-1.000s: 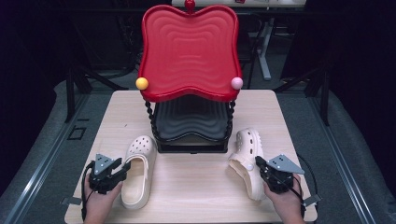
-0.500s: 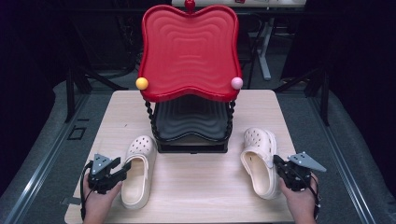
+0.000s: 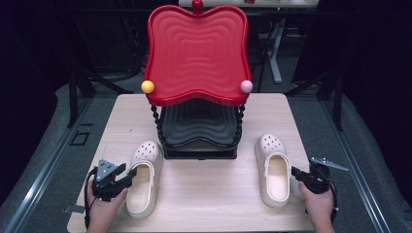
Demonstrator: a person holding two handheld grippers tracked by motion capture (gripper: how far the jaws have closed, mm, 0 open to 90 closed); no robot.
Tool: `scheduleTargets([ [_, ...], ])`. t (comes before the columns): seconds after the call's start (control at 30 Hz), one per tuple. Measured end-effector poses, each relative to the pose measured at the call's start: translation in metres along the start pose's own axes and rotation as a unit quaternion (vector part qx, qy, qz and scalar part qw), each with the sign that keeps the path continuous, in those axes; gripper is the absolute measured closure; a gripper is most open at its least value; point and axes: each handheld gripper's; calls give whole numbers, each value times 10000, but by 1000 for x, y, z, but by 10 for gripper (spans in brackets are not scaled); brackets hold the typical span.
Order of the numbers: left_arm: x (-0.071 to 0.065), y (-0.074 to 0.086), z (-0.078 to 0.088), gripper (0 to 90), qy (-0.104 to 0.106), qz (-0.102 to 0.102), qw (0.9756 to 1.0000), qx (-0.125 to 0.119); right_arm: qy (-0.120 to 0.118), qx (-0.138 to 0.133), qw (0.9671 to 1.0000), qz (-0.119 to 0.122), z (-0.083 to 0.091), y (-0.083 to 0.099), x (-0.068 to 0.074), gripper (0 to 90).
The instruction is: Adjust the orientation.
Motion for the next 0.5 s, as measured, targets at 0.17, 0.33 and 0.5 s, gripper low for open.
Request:
scheduleTargets([
  [0.17, 0, 0, 0, 530, -1, 17, 10000, 0, 355, -282, 9990, 65, 9, -3, 3, 888],
  [0.33, 1, 1, 0, 530, -6, 23, 10000, 23, 331, -1114, 9929, 257, 31, -12, 17, 886],
  [0.5, 1, 1, 0, 530, -7, 23, 10000, 33, 221, -1217, 9904, 615, 28, -16, 29, 887],
])
Point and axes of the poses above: each handheld gripper's, and its own axes: z roughly backward along the jaws, y roughly out of its underside, x roughly to its left, and after that the axes turned 9 degrees about z, right-handed
